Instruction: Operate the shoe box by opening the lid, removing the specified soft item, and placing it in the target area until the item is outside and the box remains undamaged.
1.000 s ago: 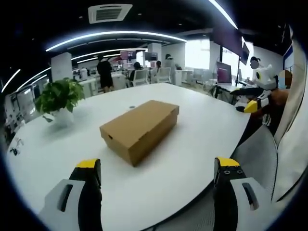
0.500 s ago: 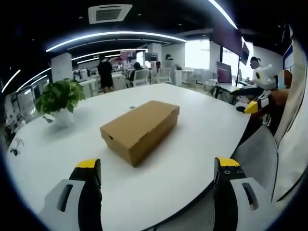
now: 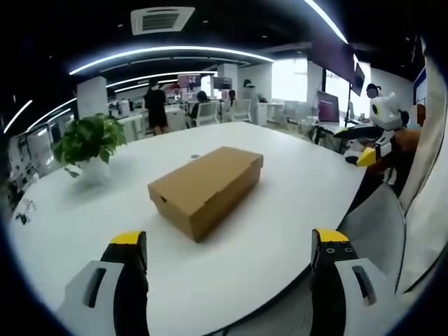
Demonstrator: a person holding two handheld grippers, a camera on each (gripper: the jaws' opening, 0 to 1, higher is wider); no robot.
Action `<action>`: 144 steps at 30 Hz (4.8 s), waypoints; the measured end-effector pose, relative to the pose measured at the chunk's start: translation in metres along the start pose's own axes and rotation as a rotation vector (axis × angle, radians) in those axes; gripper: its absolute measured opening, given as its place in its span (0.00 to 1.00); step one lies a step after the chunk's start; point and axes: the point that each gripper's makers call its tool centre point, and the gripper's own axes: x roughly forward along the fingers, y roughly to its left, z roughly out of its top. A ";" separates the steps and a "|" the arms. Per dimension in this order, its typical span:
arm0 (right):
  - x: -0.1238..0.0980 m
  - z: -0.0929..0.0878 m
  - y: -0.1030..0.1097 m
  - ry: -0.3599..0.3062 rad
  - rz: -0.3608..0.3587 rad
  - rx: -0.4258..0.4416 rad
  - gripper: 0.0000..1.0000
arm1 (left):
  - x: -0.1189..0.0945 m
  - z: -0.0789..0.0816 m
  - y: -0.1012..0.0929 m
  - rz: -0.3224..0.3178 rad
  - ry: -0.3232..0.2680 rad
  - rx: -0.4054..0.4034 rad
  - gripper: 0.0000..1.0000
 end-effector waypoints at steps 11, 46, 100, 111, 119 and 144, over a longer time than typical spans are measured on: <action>0.009 -0.001 -0.002 0.030 0.043 -0.049 0.96 | 0.008 0.004 0.001 0.013 0.016 0.013 1.00; 0.073 0.007 -0.033 0.025 0.139 -0.080 0.96 | 0.063 0.011 0.022 0.025 0.034 -0.047 0.94; 0.231 -0.001 -0.072 0.106 0.356 -0.238 0.58 | 0.149 -0.025 0.066 0.192 0.123 -0.139 0.56; 0.247 0.001 -0.073 0.117 0.402 -0.274 0.46 | 0.152 -0.023 0.071 0.231 0.111 -0.152 0.48; 0.247 -0.001 -0.073 0.127 0.408 -0.267 0.46 | 0.152 -0.024 0.071 0.222 0.119 -0.137 0.46; 0.240 -0.006 -0.055 0.133 0.344 -0.209 0.44 | 0.143 -0.029 0.082 0.159 0.172 -0.106 0.43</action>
